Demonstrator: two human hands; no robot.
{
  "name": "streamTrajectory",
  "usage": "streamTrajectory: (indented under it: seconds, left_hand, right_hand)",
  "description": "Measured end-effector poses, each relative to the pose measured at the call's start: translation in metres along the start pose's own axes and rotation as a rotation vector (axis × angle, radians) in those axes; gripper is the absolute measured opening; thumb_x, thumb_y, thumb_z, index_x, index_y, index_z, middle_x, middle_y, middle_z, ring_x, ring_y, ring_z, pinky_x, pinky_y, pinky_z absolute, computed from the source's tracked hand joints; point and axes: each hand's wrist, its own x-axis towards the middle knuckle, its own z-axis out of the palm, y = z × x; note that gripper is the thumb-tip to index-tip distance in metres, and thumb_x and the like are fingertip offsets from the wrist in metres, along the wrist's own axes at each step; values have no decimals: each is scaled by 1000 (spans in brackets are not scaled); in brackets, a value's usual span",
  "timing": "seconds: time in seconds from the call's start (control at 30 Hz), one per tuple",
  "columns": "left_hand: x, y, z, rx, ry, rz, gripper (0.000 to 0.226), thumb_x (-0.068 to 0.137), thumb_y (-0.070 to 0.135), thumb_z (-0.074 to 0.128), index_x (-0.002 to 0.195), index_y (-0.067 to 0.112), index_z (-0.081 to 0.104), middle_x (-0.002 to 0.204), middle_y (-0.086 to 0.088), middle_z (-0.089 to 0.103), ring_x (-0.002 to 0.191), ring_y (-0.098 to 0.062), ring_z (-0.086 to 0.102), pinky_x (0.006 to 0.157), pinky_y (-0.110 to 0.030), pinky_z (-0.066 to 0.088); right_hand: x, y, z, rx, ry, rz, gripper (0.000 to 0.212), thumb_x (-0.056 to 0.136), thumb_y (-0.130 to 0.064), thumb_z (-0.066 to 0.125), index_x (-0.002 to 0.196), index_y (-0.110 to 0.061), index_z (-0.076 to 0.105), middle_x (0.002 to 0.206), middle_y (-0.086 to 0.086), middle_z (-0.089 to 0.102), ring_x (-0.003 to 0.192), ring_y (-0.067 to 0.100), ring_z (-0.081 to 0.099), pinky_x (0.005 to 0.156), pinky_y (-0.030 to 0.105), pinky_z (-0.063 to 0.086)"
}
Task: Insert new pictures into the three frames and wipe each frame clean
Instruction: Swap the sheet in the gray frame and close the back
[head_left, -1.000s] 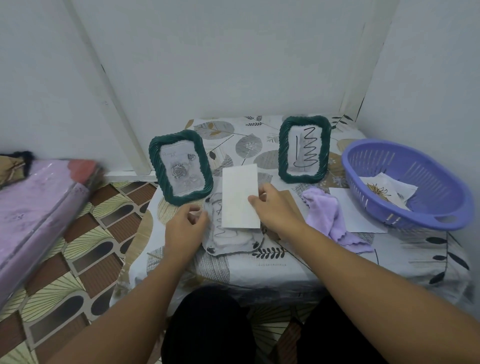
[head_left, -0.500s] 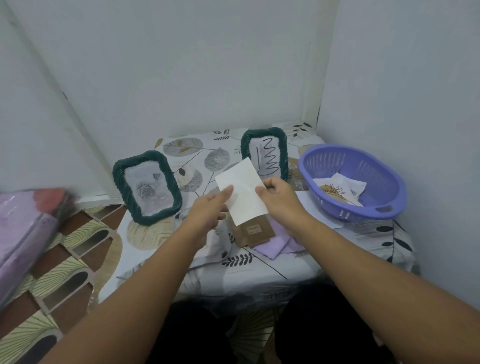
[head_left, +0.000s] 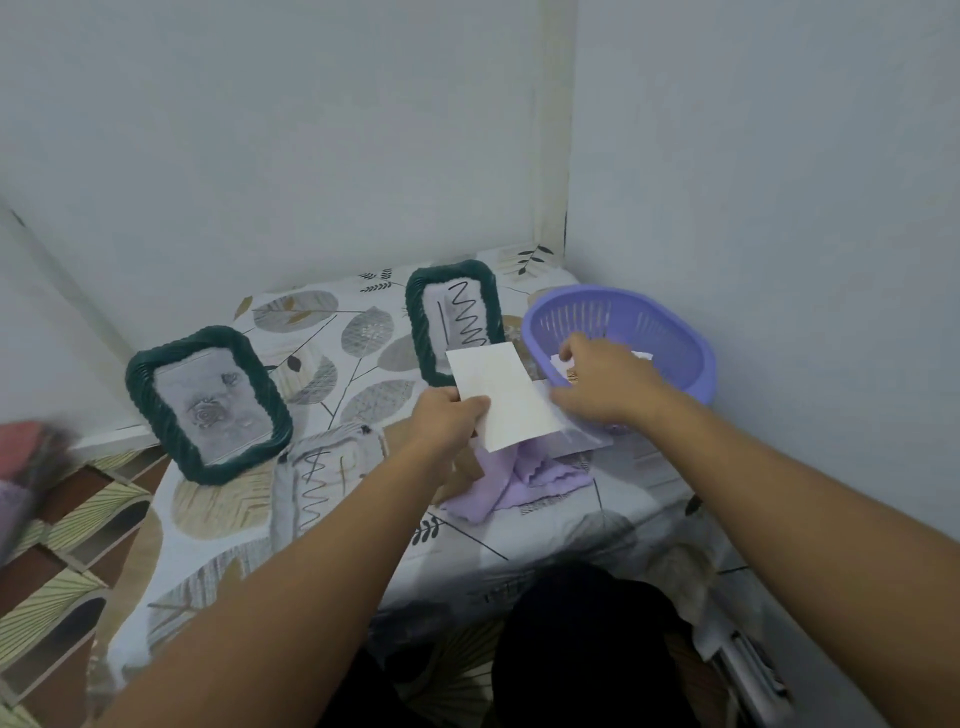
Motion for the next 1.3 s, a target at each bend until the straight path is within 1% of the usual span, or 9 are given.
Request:
streamTrajectory:
  seconds: [0.07,0.17,0.37,0.57,0.8,0.87,1.0,1.2,1.3]
  left_hand:
    - [3,2,13,45,-23,-10,14,98,10,64,84,11,67,61,-2,57,46,-10,45,42,-18,34]
    - [9,5,30,85,-55,-39,7,95,7,64,89,7,67,62,-7,55,48,-17,43,45,-22,33]
    - [18,13,47,189,-48,-26,17,88,3,64,72,7,65,67,-12,63,58,-27,56,58,-30,50]
    - [26,31,73,200,-54,24,17,86,-2,59,73,7,66,69,-15,68,66,-32,70,56,-34,60]
    - [40,17,94,274,-90,-28,30,86,5,61,114,0,68,99,-27,69,91,-40,70,73,-37,53]
    - [43,9,87,374,-71,-31,27,79,16,61,101,4,70,106,-28,70,101,-42,69,77,-38,54]
    - [44,3,74,517,-28,-10,16,61,32,58,68,18,62,79,-11,72,93,-33,71,86,-44,60]
    - [38,6,80,506,-75,36,11,84,10,66,73,12,62,74,-11,65,86,-36,72,79,-45,61]
    - [31,14,79,589,-98,78,21,90,20,64,72,21,54,71,1,59,81,-26,64,71,-32,51]
  right_hand:
    - [-3,11,1,-72,-136,4,40,88,-43,64,119,-23,47,106,-2,60,97,25,59,80,41,51]
    - [-3,22,6,-119,-114,-20,9,86,-25,59,90,-27,52,90,-4,58,86,24,58,63,33,44]
    - [3,33,5,6,109,-54,17,89,-17,55,75,-21,46,83,5,56,72,29,55,57,35,38]
    - [2,42,6,77,162,-71,7,85,-14,59,80,-16,54,78,4,58,71,26,53,58,36,39]
    - [1,43,20,36,170,-119,4,82,-19,59,80,-16,56,74,2,59,73,30,58,60,38,48]
    - [0,41,24,21,146,-132,3,82,-18,59,81,-17,56,76,2,60,75,30,57,59,37,45]
    - [-4,35,27,-24,130,-138,7,84,-18,60,91,-18,61,84,1,64,79,28,57,59,33,39]
    - [-1,34,23,-33,80,-141,8,84,-22,63,91,-17,63,83,2,63,80,28,57,55,31,34]
    - [2,36,22,37,42,-115,28,87,-51,65,83,-23,62,76,-6,60,77,20,58,59,31,41]
